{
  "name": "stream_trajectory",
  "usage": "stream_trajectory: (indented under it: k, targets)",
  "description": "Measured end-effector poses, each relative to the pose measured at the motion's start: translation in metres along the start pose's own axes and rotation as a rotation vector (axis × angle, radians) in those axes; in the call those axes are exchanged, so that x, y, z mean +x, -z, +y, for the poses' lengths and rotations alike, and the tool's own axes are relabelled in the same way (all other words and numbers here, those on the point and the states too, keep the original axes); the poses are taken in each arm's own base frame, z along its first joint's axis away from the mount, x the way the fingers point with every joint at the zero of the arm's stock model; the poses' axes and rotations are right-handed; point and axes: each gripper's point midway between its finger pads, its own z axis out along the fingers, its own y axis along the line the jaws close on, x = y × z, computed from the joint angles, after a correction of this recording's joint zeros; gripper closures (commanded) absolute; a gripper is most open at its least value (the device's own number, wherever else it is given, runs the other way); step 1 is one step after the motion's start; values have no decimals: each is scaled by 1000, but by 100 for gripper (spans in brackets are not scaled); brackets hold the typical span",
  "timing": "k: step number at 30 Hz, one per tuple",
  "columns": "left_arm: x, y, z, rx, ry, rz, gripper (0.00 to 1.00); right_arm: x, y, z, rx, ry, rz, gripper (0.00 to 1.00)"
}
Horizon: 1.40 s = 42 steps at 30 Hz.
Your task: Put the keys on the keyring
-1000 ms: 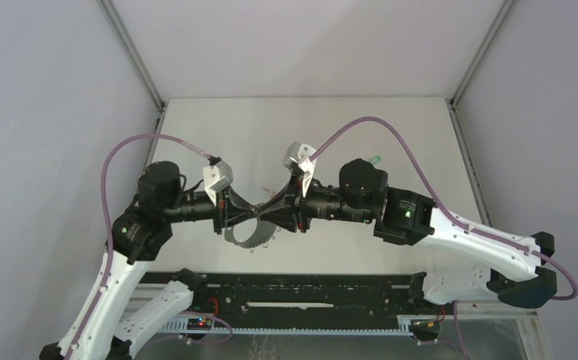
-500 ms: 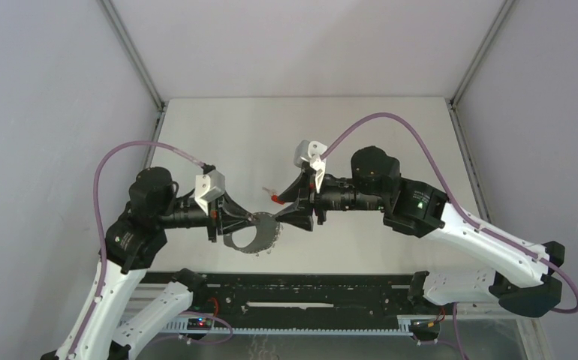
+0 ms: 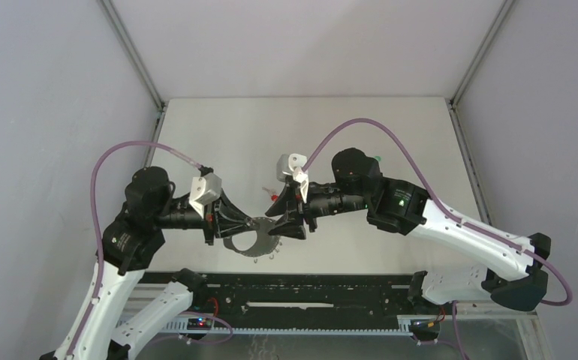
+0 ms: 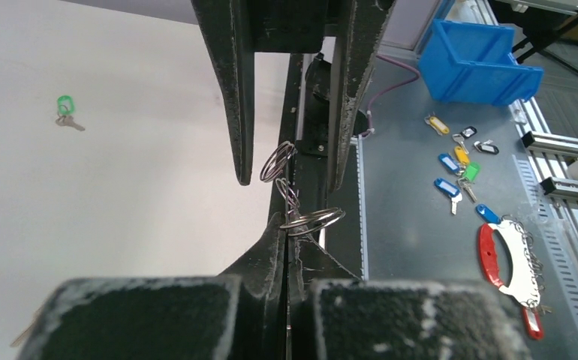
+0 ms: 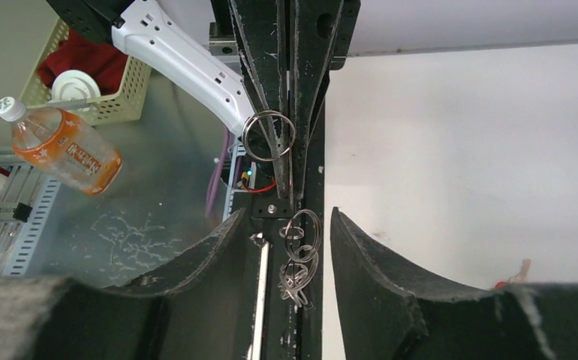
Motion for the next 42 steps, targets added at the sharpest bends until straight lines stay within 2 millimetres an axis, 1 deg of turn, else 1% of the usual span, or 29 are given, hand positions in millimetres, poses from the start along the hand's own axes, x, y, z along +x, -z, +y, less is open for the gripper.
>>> stream_trajectory:
  k: [1, 3, 4, 7, 9, 10, 12, 14, 16, 21, 22, 25, 28, 31, 36, 39, 42]
  targets:
    - [0, 0, -2, 7, 0, -2, 100, 0, 0, 0, -3, 2, -2, 53]
    - [-1, 0, -3, 15, 0, -3, 100, -1, -2, 2, -16, 5, -6, 63]
    - [-1, 0, -4, 19, 0, -3, 100, -1, -3, 1, -21, 6, -6, 74]
    - [-1, 0, -7, 32, 3, -3, 100, 2, -8, 2, -44, -4, 5, 99]
    - [1, 1, -7, 24, 26, 3, 100, 4, -9, 0, -46, -11, 12, 100]
    - [2, 1, -7, 20, 37, 6, 97, 5, -10, 0, -45, -13, 14, 100]
    - [3, 1, -6, 17, 45, 8, 86, 5, -10, 0, -44, -14, 15, 100]
    - [2, 1, -7, 18, 40, 8, 78, 5, -10, 0, -45, -18, 14, 100]
    - [-1, 3, -9, 23, 7, 6, 74, 5, -10, 1, -50, -25, 13, 100]
    - [-7, 8, -12, 8, -88, 4, 69, 5, -9, 6, -68, -49, 13, 100]
    - [-8, 10, -13, 0, -113, 4, 67, 5, -8, 7, -72, -51, 14, 100]
    - [-10, 14, -11, -31, -192, 6, 52, 8, -7, 8, -75, -66, 29, 100]
    - [-10, 17, -8, -57, -253, 14, 44, 14, -6, 11, -76, -88, 62, 100]
    - [-10, 18, -5, -71, -287, 25, 41, 16, -6, 13, -77, -97, 83, 100]
    - [-12, 17, -5, -55, -311, 34, 40, 13, -12, 18, -72, -90, 124, 100]
    - [-7, 14, -6, -31, -309, 54, 41, 15, -16, 19, -67, -87, 151, 100]
    - [1, 12, -6, -9, -305, 91, 46, 19, -19, 19, -60, -89, 180, 100]
